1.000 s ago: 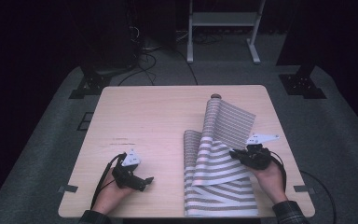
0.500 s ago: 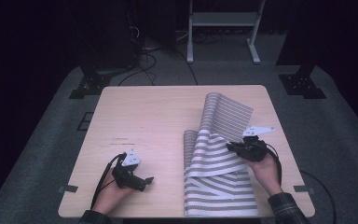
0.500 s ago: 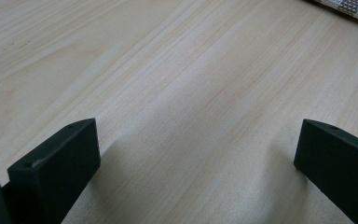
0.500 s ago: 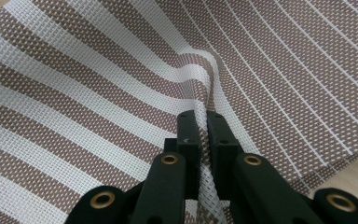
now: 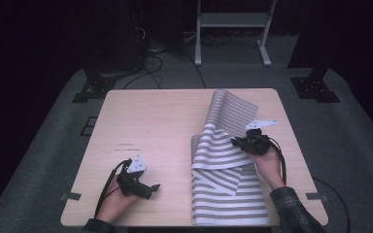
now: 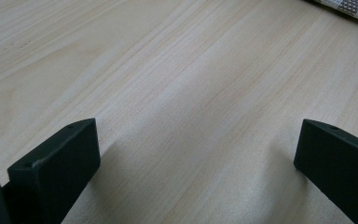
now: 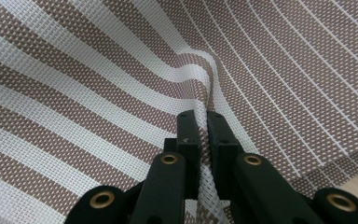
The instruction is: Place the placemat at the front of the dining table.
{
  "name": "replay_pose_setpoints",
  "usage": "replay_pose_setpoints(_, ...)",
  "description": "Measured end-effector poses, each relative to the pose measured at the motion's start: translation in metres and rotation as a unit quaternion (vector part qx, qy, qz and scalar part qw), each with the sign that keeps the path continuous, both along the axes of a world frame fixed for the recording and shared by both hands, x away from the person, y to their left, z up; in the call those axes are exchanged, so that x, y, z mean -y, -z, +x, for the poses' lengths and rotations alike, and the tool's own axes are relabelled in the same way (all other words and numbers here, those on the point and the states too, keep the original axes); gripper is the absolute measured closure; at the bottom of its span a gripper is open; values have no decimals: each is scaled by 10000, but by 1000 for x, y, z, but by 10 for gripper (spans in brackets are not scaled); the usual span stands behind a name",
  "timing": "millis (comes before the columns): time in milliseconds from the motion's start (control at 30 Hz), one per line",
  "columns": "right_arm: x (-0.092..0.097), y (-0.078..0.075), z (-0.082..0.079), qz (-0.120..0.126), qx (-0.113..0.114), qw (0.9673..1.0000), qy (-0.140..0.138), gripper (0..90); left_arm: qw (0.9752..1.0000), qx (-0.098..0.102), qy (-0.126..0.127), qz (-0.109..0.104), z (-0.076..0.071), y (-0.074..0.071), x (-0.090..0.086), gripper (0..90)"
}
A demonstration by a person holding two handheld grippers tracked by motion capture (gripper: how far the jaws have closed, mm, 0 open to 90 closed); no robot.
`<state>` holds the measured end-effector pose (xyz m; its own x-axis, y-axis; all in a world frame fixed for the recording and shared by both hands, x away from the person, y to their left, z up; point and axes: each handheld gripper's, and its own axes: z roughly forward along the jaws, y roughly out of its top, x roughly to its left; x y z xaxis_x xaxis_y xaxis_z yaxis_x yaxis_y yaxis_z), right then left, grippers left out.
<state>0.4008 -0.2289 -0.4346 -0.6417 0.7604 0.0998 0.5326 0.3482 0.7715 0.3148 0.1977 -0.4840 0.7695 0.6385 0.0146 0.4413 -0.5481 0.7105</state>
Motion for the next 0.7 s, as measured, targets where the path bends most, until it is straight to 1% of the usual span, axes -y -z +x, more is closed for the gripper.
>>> replay_pose_setpoints(67,-1,0,2,-6,7,10000,12,853,10000,1,1,0,0,0,0,0)
replay_pose_setpoints(100,-4,2,10,-58,-4,10000,27,852,10000,-1,1,0,0,0,0,0)
replay_pose_setpoints(200,-6,3,16,-96,-6,9999,61,852,10000,0,0,-1,0,0,0,0)
replay_pose_setpoints(233,-7,5,21,-119,20,9999,122,851,10000,0,-1,-3,0,0,0,0)
replay_pose_setpoints(267,-8,7,26,-90,-1,9998,164,849,10000,0,1,0,0,0,0,0)
replay_pose_setpoints(333,-10,9,28,-81,-21,9998,182,843,10000,1,1,0,0,0,0,0)
replay_pose_setpoints(367,-10,10,29,-82,9,9998,189,819,10000,0,1,0,0,0,0,0)
replay_pose_setpoints(400,-11,11,29,-51,66,9997,217,788,10000,1,1,0,0,0,0,0)
replay_pose_setpoints(433,-11,10,28,-31,89,9997,226,782,10000,1,1,-1,0,0,0,0)
replay_pose_setpoints(500,-9,8,26,43,95,9997,213,730,10000,5,-4,-2,0,0,0,0)
replay_pose_setpoints(533,-8,6,24,77,114,9997,186,720,10000,6,-3,-2,0,0,0,0)
replay_pose_setpoints(633,-6,3,16,15,146,9997,171,670,10000,9,-5,-1,-1,0,0,0)
replay_pose_setpoints(700,-4,3,9,-15,107,9999,118,640,10000,10,-6,-3,-1,0,0,0)
